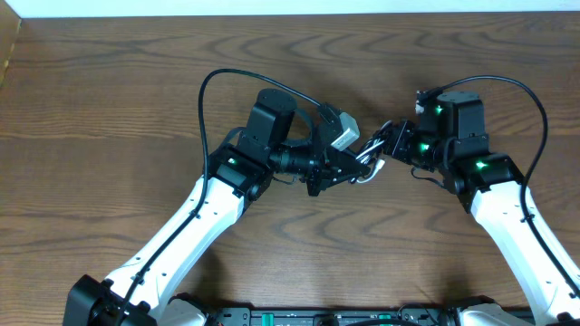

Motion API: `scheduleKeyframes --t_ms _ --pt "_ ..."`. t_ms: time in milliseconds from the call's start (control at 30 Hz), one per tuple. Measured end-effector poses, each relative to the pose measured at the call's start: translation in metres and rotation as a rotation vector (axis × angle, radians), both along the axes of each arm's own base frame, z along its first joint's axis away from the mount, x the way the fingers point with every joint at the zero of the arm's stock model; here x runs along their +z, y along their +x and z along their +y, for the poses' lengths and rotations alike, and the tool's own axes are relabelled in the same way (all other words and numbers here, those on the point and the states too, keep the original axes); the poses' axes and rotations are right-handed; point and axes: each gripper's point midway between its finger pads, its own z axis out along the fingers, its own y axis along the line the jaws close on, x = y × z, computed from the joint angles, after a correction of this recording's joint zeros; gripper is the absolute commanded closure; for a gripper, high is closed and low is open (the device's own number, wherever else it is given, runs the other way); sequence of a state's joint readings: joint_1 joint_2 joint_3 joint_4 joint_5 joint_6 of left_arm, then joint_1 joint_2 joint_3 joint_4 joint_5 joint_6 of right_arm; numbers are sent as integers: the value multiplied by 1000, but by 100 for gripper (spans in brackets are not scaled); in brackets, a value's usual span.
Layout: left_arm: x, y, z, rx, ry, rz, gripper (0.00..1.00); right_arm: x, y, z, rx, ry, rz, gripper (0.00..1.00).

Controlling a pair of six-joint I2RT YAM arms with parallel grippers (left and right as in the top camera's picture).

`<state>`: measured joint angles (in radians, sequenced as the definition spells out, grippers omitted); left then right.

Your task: Untangle cables

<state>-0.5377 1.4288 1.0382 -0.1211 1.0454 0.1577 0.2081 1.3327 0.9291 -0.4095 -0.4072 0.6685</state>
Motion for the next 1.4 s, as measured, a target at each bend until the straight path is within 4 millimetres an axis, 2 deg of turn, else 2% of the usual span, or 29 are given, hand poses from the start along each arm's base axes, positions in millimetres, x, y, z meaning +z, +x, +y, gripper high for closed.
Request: scheduleKeyframes --t_ms 100,200,233,567,700,767,800,933,1033,1167,1267,1400 --pt "0 0 0 0 -1 1 78 -5 -1 -8 -30 -33 17 99" --pt "1 1 1 1 -5 2 58 -10 2 -26 -92 -69 33 99" --pt "1 2 2 4 -6 5 56 -12 3 -35 -119 -80 42 99" --pt "-7 30 37 115 16 71 54 -24 7 -117 -339 -144 100 99" --pt "-16 35 50 160 49 127 54 -23 7 -134 -375 -129 103 99" --pt "-22 34 54 176 75 153 52 -20 9 -134 -362 -108 87 99" --pt "-25 33 55 177 85 164 48 -18 11 -131 -345 -92 75 99" --pt "-32 27 57 163 113 166 40 -3 18 -110 -251 -8 13 99" --pt "-33 25 55 151 119 146 38 18 27 -88 -157 78 -75 99" --pt "-33 19 48 113 123 107 38 55 37 -60 -37 212 -207 99" --pt "-33 12 42 82 125 85 38 82 40 -46 31 301 -287 99" --pt "-39 4 31 36 132 74 38 99 35 -36 84 372 -296 98"
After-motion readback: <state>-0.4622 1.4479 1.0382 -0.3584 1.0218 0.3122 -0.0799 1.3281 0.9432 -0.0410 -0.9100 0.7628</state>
